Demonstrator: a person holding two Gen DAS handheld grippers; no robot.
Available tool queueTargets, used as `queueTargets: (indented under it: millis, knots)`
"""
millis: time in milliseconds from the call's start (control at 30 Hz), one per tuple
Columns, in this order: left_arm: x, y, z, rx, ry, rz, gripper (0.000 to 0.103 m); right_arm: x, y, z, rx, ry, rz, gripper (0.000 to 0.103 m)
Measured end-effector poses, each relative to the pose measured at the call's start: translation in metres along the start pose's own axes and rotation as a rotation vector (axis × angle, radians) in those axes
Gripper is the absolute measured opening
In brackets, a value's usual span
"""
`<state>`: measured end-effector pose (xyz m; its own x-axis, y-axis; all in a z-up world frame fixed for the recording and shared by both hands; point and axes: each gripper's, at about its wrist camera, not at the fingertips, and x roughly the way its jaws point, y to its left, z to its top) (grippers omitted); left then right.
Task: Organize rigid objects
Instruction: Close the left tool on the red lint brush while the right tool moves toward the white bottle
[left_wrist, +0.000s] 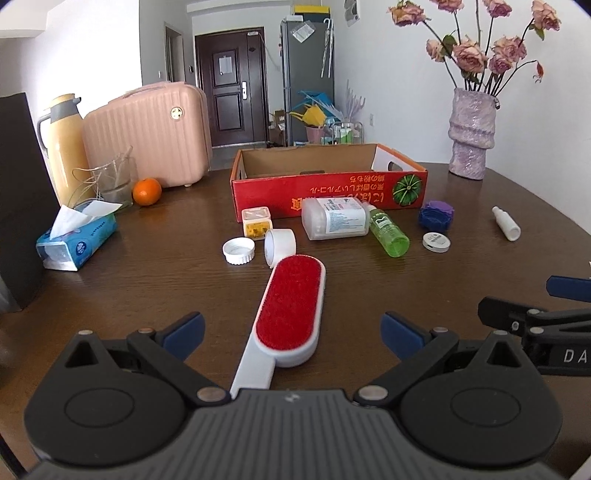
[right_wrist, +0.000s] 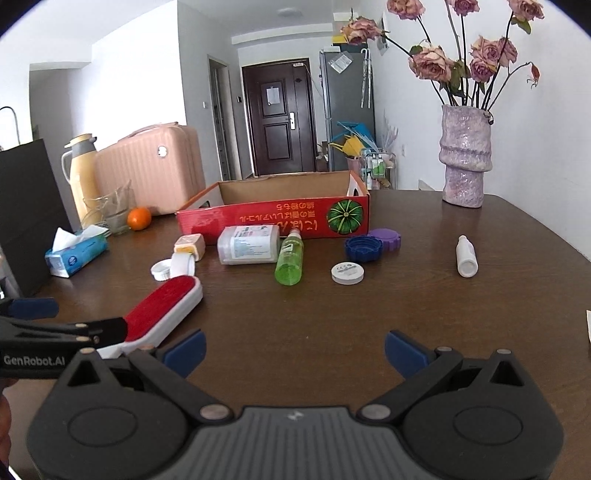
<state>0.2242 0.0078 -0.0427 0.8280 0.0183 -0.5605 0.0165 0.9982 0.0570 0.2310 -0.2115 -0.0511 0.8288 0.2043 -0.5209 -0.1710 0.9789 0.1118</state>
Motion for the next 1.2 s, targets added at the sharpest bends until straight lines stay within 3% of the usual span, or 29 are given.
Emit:
queueTargets:
  millis: [333, 733, 867, 1000, 1200]
  knots:
    - [0.040, 0.008, 0.015, 0.003, 0.066, -0.001, 0.103, 0.035, -0.003, 0.017, 0.002, 0.021, -0.019, 0.103]
    - [0.090, 0.008, 0.018, 0.008, 0.210, -0.004, 0.103, 0.063, -0.016, 0.019, 0.035, 0.053, -0.042, 0.103]
    - [0.095, 0.008, 0.017, 0.010, 0.227, -0.010, 0.094, 0.069, -0.019, 0.017, 0.046, 0.068, -0.045, 0.103]
    - [0.100, 0.010, 0.015, -0.004, 0.266, -0.033, 0.070, 0.071, -0.020, 0.017, 0.054, 0.073, -0.045, 0.103]
    - [0.101, 0.011, 0.015, -0.018, 0.262, -0.046, 0.060, 0.073, -0.021, 0.016, 0.062, 0.078, -0.046, 0.103]
